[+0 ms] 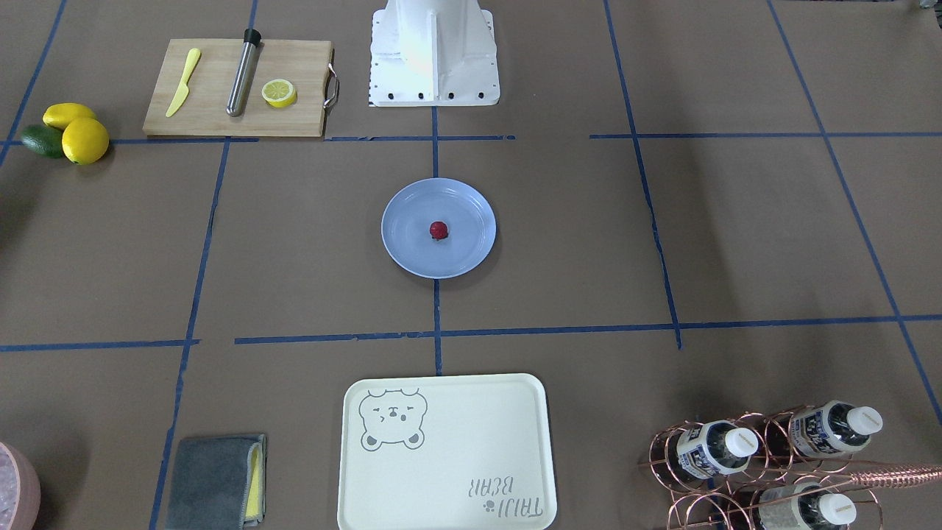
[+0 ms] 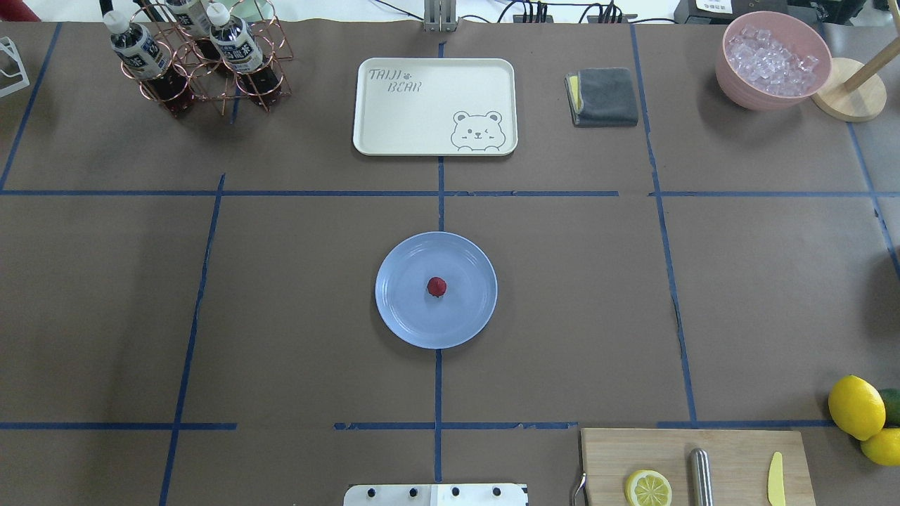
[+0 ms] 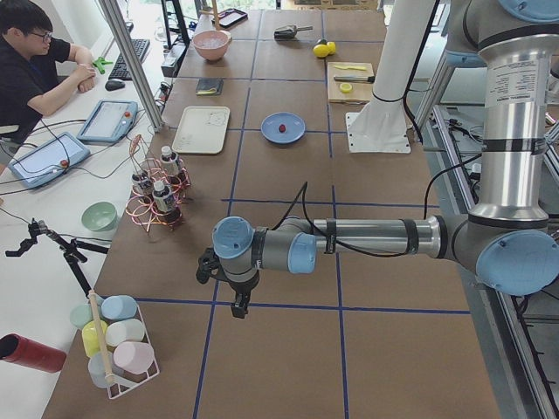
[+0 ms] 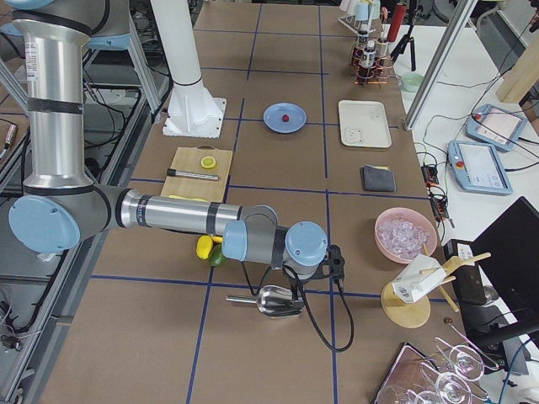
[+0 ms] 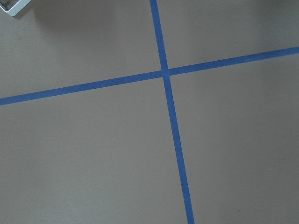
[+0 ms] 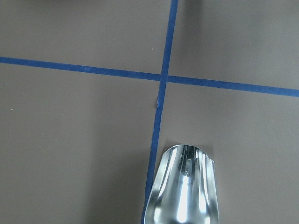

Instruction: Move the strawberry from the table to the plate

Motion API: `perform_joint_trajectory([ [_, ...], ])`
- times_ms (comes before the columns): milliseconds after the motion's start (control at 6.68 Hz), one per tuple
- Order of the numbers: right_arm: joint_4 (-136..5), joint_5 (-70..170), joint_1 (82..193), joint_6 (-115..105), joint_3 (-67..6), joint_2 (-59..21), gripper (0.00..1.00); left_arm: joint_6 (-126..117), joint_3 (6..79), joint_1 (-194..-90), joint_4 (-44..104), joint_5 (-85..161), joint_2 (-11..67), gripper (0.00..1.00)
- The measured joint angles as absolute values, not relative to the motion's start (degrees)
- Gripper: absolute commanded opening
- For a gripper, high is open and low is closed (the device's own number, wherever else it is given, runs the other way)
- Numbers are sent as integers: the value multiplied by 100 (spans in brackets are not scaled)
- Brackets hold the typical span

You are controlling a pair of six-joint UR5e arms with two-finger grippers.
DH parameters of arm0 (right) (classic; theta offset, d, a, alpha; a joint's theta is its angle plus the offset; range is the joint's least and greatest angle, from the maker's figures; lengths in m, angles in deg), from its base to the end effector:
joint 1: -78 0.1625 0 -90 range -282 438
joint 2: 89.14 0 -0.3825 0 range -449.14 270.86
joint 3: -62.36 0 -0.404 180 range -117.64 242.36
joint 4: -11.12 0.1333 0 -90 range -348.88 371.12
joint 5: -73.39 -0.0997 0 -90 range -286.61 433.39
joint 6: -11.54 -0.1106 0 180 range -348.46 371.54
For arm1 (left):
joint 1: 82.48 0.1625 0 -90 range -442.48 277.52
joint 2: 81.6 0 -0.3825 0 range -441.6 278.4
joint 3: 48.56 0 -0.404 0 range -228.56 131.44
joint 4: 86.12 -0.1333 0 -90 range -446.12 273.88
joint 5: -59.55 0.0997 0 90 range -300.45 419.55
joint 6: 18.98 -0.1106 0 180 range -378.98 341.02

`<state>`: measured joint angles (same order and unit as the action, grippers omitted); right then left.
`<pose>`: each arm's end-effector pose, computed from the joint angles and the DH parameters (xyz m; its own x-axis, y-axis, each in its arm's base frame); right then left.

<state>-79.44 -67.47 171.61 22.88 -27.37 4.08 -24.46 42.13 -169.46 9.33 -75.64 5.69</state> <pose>0.0774 -0.4723 0.6457 0.6266 -0.1032 0.7725 0.0616 0.9947 0.0829 -0.0290 -0.4921 0.6307 0.6933 0.1743 -0.6992 -0.1193 0.9847 0.1272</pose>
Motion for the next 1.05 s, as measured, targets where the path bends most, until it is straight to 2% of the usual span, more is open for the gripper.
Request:
perform_joint_trajectory([
  [1047, -7932, -6696, 17221, 2224, -2881, 518, 100, -2485, 4545, -17323, 464, -7518, 638, 100],
])
